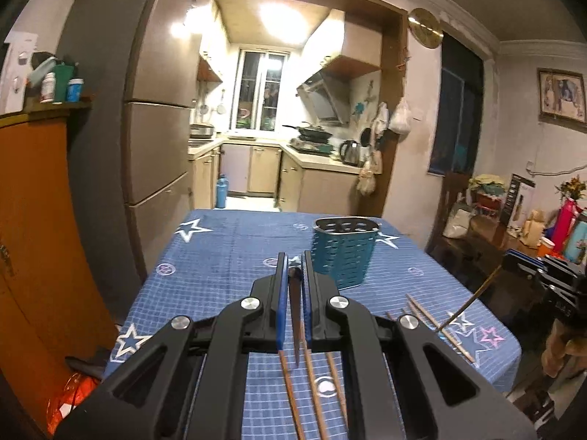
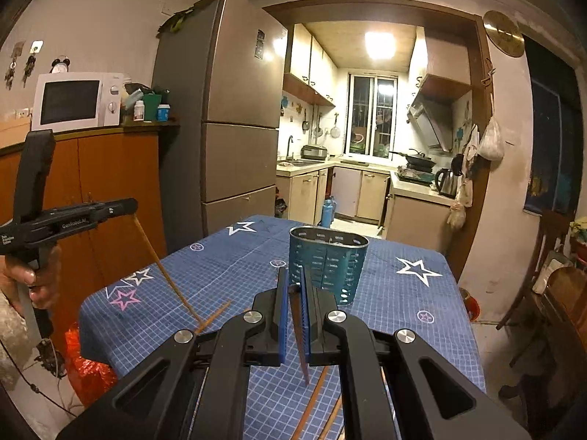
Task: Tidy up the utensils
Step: 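Lift the held chopsticks upright with both tools and carry them over the teal holder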
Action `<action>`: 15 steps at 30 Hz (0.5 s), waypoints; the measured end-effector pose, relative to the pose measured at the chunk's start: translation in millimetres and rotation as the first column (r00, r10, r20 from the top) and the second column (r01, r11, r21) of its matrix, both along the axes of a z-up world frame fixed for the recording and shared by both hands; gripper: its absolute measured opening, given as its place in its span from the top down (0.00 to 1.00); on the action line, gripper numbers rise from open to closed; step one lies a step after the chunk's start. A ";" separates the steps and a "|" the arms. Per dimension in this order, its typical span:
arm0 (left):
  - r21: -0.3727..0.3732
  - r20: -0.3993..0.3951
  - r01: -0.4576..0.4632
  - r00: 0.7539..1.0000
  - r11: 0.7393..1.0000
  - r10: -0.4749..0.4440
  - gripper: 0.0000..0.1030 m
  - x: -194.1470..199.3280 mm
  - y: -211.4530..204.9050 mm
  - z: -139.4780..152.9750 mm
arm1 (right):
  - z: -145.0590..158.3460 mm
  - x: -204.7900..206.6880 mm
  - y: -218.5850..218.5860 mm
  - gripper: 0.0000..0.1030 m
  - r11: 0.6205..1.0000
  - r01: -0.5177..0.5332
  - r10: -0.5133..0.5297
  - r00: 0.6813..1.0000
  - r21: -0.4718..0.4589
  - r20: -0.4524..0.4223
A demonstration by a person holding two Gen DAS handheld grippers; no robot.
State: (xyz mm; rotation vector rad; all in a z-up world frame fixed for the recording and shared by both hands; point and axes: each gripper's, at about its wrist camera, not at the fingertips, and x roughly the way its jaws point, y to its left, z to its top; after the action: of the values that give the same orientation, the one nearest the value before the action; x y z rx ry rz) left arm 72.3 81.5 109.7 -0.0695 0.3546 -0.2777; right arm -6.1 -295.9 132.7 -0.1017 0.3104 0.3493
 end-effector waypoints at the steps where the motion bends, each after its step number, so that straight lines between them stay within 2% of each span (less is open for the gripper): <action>1: 0.007 0.003 0.010 1.000 1.000 -0.010 0.94 -0.7 -4.5 3.1 | 2.2 0.3 0.3 0.93 1.000 -0.003 0.003 1.000 0.002 -0.003; 9: 0.027 0.027 0.058 0.998 0.998 -0.058 0.94 -3.7 -28.3 21.2 | 30.5 0.2 -6.0 0.93 0.999 -0.022 0.023 0.999 0.034 -0.030; 15: 0.000 0.051 0.100 0.994 0.995 -0.100 0.94 3.4 -41.1 40.1 | 53.0 9.7 -7.3 0.93 0.999 -0.022 0.024 0.999 0.037 -0.041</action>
State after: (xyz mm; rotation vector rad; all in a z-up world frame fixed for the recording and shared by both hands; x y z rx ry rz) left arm 75.7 40.4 149.8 -0.0474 0.3076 -0.3783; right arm 3.6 -303.2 185.7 -0.0628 0.3436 0.3802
